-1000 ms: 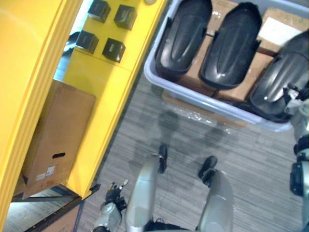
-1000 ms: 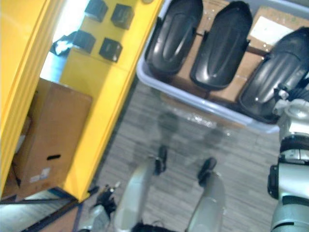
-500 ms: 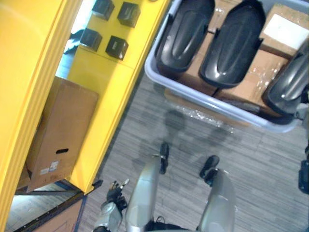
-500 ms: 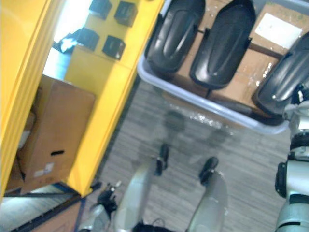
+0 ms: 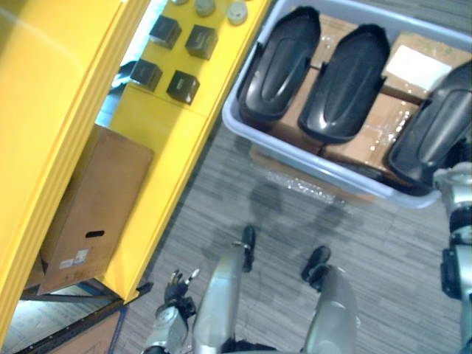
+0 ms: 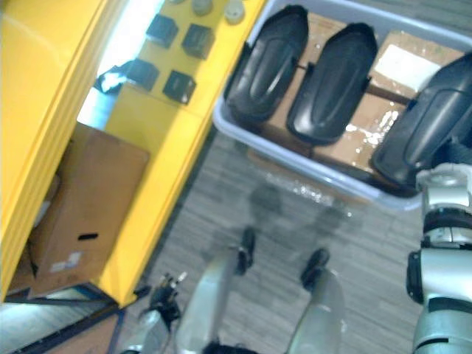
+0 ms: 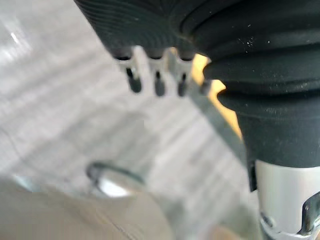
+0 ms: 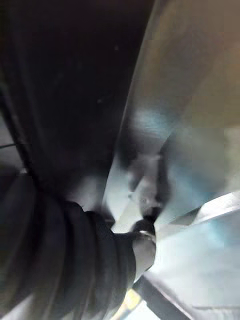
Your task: Walk over and take plastic housings, then place them on the shelf
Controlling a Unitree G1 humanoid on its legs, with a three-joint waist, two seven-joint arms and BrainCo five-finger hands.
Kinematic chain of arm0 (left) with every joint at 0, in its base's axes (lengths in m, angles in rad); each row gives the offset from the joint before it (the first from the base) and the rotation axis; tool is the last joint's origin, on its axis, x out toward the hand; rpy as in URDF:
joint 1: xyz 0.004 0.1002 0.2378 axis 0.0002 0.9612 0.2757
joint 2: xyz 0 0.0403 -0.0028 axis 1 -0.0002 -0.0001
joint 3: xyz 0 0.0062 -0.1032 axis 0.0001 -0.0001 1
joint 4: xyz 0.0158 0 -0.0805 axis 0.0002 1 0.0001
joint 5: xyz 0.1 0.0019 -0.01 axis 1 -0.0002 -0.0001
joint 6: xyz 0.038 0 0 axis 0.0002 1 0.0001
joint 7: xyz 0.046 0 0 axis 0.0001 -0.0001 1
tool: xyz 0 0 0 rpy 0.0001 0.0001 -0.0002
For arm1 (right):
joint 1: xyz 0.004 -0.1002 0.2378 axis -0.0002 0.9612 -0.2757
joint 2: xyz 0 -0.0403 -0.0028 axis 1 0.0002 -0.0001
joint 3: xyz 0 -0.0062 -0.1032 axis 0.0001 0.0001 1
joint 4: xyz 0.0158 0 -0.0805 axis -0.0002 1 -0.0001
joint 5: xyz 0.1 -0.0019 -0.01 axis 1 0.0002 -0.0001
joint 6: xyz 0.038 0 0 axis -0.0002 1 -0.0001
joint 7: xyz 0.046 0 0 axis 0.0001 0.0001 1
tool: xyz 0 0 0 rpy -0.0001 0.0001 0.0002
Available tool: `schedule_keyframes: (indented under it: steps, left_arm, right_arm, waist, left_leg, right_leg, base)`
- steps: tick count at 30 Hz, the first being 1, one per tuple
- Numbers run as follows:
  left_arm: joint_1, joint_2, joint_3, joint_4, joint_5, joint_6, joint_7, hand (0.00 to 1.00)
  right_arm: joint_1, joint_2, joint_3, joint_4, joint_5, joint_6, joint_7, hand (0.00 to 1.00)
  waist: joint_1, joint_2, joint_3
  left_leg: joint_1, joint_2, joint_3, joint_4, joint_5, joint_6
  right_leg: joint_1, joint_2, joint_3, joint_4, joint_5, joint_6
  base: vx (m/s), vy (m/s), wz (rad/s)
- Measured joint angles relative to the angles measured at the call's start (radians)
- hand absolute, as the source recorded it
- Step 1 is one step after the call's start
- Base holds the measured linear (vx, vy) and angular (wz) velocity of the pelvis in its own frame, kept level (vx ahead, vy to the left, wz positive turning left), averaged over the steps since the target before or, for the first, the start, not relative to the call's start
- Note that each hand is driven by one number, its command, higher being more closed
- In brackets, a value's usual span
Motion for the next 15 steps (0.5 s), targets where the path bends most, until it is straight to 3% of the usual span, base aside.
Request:
schedule_keyframes:
  steps: [3, 11, 15]
  left_arm:
    - [0.001, 0.002, 0.001, -0.017, -0.005, -0.017, 0.001, 0.00]
    - [0.098, 0.048, 0.005, -0.224, -0.044, -0.052, 0.027, 0.00]
    - [0.224, 0.058, 0.066, -0.582, -0.031, -0.070, 0.076, 0.00]
  right_arm:
    - [0.003, 0.000, 0.000, -0.045, -0.027, -0.028, -0.027, 1.00]
    - [0.119, 0.002, -0.035, -0.186, -0.084, -0.034, -0.068, 1.00]
    - [0.327, 0.059, -0.158, -0.489, -0.183, -0.051, -0.115, 1.00]
  waist:
    - [-0.004, -0.023, -0.004]
    - [-0.024, -0.104, -0.001]
    - [-0.044, -0.152, -0.028]
  left_leg:
    - [0.038, 0.009, 0.004, -0.019, 0.000, -0.001]
    - [0.193, 0.014, 0.000, -0.127, 0.014, -0.021]
    - [0.313, 0.005, 0.014, -0.226, 0.024, -0.031]
  right_leg:
    - [0.036, 0.012, -0.002, -0.026, 0.005, 0.000]
    - [0.206, 0.049, -0.031, -0.162, 0.038, 0.004]
    - [0.325, 0.070, -0.032, -0.277, 0.069, 0.019]
  base:
    - [0.00, -0.015, -0.08]
    - [0.07, -0.009, 0.02]
    - [0.16, -0.002, -0.03]
